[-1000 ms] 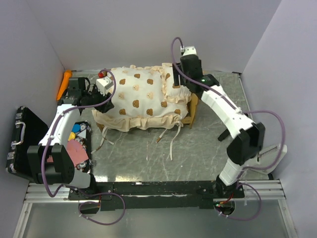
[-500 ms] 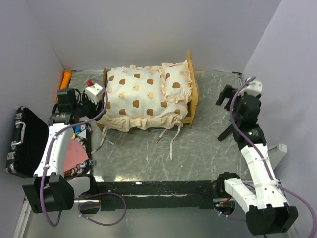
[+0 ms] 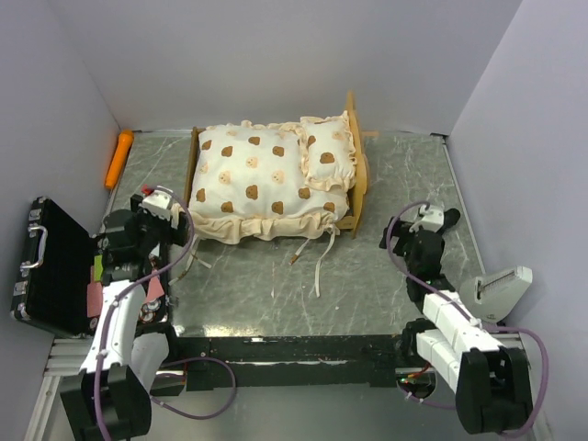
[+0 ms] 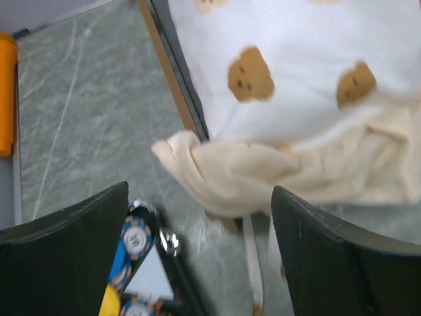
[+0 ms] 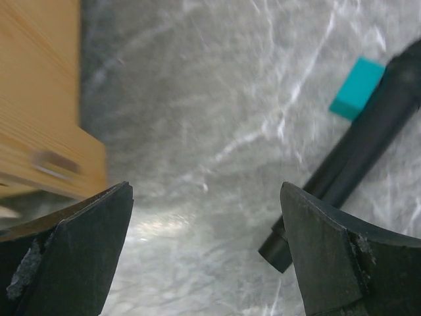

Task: Set up the pet bed

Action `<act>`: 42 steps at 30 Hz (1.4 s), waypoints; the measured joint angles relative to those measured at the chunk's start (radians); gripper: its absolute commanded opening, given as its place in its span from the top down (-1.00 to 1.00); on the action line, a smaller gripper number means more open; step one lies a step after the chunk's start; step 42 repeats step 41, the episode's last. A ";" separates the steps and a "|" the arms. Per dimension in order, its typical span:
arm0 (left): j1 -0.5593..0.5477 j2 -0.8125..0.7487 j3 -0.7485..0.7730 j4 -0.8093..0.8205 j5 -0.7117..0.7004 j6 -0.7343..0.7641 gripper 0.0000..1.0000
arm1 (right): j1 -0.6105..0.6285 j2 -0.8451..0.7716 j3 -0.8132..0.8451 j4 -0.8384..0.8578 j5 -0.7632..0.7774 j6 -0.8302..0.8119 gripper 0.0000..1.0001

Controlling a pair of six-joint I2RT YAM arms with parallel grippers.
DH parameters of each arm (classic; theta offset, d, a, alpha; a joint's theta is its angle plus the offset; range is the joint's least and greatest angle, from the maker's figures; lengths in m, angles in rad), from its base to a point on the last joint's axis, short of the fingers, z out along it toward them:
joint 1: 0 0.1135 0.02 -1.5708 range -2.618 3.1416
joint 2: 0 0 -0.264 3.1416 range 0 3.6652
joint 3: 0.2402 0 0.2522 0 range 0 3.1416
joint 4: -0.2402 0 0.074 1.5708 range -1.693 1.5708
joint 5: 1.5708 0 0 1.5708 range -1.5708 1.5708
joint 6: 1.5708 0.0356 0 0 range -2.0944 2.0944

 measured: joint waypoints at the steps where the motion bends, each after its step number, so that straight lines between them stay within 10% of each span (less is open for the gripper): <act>1: 0.002 0.002 -0.035 0.093 -0.007 -0.042 -0.93 | 0.000 0.017 -0.053 0.071 0.009 -0.003 -0.98; 12: 0.003 0.203 -0.498 1.005 -0.158 -0.509 -0.93 | 0.000 0.154 -0.160 0.497 0.003 -0.043 -0.98; 42: 0.003 0.240 -0.495 1.182 -0.300 -0.533 -0.93 | 0.000 0.186 -0.137 0.529 0.006 -0.048 -0.98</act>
